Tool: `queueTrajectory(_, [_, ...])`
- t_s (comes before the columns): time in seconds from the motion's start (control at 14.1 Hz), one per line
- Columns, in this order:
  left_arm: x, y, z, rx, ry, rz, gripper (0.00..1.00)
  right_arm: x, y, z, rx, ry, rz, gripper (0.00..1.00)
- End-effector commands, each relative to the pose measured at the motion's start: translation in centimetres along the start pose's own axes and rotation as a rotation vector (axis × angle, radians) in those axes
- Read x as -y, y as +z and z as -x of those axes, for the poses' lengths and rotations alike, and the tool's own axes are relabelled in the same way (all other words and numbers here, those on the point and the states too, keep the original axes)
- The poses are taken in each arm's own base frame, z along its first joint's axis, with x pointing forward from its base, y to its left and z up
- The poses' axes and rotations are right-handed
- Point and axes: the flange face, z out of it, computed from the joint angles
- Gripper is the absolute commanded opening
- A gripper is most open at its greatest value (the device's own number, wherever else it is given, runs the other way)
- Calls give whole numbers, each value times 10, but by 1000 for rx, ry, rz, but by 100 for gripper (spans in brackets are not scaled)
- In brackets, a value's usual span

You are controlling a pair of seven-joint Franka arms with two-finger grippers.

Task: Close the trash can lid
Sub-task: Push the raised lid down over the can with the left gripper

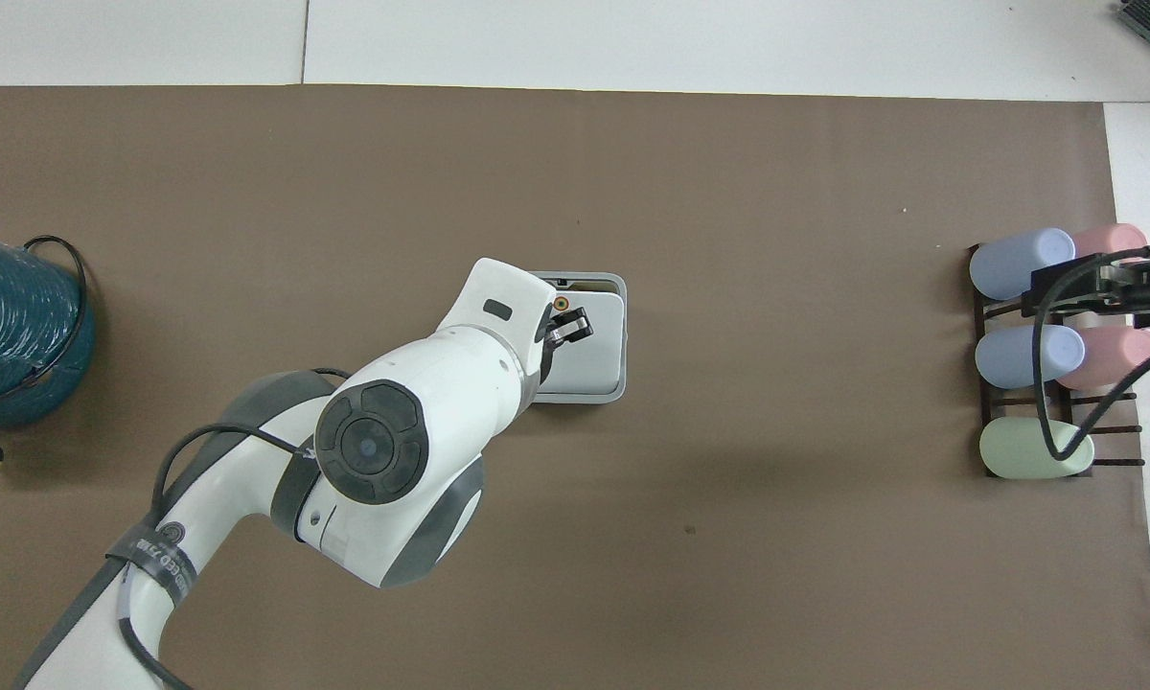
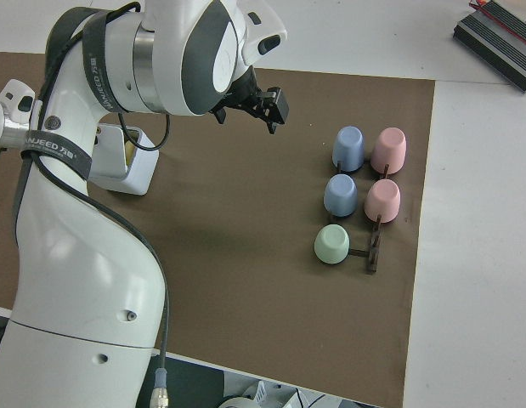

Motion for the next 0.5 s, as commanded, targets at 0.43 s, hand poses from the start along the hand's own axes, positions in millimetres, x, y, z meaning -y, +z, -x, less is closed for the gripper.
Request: queueTrajectory(0.43, [-3, 32, -15, -9, -24, 14, 0, 0, -1, 7, 3, -3, 3, 100])
